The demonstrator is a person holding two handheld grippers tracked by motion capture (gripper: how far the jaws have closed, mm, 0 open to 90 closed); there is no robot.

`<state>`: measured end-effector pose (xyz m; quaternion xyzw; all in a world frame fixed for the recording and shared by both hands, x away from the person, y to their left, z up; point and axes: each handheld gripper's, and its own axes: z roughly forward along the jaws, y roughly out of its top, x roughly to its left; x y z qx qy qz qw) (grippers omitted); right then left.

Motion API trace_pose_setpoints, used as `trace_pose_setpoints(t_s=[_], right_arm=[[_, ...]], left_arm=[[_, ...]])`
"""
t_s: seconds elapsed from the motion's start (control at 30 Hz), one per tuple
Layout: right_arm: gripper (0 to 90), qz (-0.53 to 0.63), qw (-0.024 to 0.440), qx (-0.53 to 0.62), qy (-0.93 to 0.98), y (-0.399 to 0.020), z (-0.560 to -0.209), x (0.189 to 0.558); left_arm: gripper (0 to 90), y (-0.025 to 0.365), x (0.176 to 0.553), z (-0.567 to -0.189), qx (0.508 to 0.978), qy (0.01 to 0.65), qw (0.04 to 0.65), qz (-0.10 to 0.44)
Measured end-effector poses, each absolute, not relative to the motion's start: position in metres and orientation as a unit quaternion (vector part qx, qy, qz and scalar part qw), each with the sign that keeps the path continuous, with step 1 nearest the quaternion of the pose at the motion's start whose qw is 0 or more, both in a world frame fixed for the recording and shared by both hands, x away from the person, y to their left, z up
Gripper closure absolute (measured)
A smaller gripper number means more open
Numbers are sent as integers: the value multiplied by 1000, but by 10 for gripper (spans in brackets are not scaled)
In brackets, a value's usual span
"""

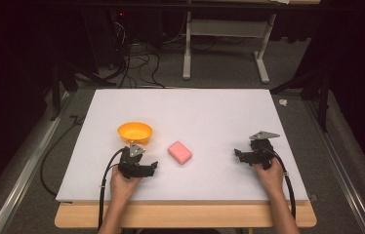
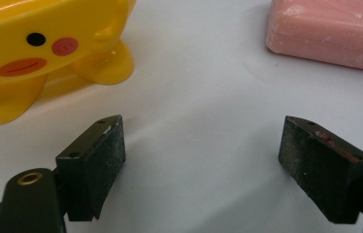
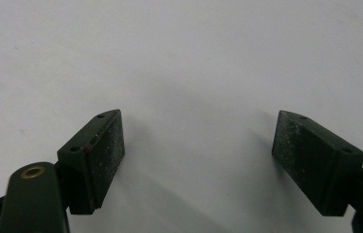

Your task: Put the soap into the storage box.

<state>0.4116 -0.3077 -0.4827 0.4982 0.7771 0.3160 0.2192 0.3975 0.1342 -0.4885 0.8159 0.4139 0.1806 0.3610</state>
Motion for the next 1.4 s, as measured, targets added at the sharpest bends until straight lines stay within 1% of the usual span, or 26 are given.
trace_pose_setpoints(t_s=[0.3, 1.17, 1.33, 1.4], right_arm=[[201, 316, 219, 498, 777, -308, -483, 412], [200, 316, 219, 499, 777, -308, -483, 412], [200, 315, 219, 499, 777, -308, -483, 412], [200, 316, 219, 499, 777, -308, -483, 412]], left_arm=[[158, 134, 397, -489, 814, 417, 360, 184], [157, 134, 399, -488, 816, 419, 357, 177], [162, 132, 399, -487, 814, 425, 352, 180], [156, 130, 398, -485, 817, 420, 346, 192]])
